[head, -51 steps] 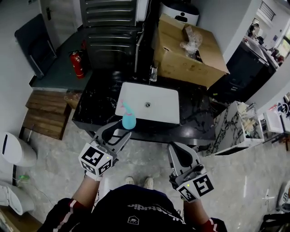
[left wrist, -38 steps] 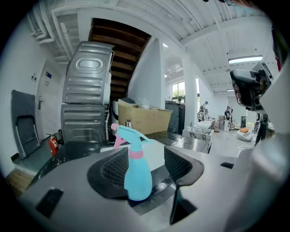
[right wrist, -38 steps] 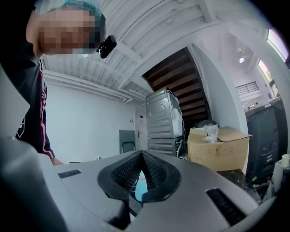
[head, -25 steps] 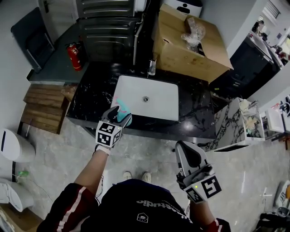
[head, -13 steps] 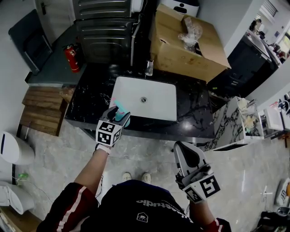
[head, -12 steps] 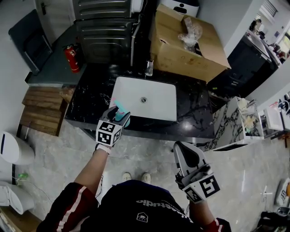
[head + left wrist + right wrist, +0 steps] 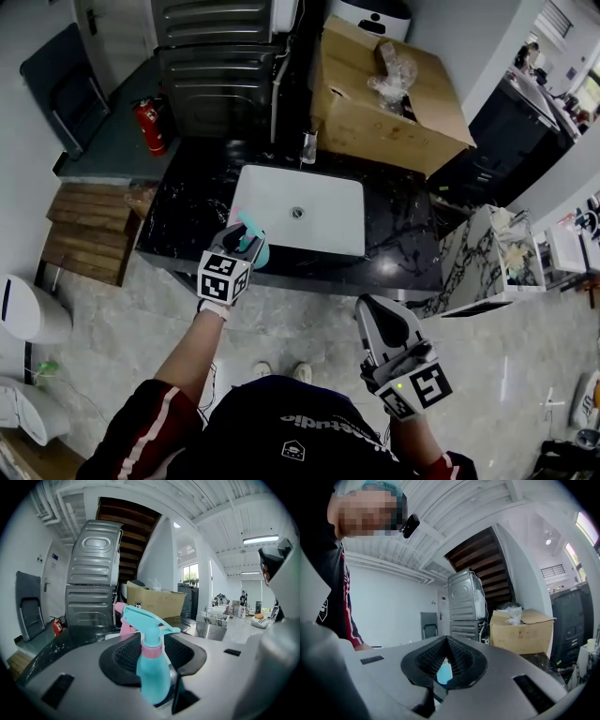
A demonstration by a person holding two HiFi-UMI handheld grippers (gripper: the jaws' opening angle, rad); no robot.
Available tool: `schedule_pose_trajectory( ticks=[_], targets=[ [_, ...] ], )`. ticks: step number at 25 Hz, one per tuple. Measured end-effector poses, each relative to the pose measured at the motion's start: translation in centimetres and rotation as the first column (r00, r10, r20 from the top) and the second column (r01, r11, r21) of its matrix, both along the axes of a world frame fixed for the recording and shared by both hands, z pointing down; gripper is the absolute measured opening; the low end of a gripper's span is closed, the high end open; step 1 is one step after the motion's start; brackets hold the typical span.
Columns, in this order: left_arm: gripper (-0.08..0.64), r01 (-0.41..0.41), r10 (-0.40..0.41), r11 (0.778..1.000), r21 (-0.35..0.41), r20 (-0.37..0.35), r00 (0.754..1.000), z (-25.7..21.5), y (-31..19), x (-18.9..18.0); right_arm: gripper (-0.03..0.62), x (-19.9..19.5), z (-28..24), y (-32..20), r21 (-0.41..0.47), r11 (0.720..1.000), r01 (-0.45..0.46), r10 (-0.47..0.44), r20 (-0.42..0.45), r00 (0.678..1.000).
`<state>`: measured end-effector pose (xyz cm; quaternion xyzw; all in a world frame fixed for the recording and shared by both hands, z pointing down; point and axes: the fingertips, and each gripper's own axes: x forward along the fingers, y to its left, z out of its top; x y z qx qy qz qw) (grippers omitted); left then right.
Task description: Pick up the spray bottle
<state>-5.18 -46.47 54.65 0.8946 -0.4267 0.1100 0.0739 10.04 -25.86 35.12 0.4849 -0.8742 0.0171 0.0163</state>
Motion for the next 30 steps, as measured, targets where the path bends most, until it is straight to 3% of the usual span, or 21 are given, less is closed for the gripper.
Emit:
schedule_pose_trajectory(
  ticks=[16,25,30],
  targets=[
    [0.137,-0.027,0.027,0.999,0.025,0.004,1.0,-0.9,0.9,-0.3,0.037,-0.3,0.0,-0.3,0.005,1.0,0.008,-0.008,0.015,1.0],
    [0.137,-0.155,0.156,0.981,0.118,0.003,0.988,-6.5,4.1,2.0,0.037,-0.6,-0.7,-0.7,0.026,0.999,0.025,-0.025,0.029,0.999],
    [0.135,-0.28,0.283,0.947,0.157,0.005,0.959,-11.2,7.6,3.9,0.037,-0.6,-1.2,-0.9,0.044,0.998,0.033,-0.035,0.033,0.999]
  ],
)
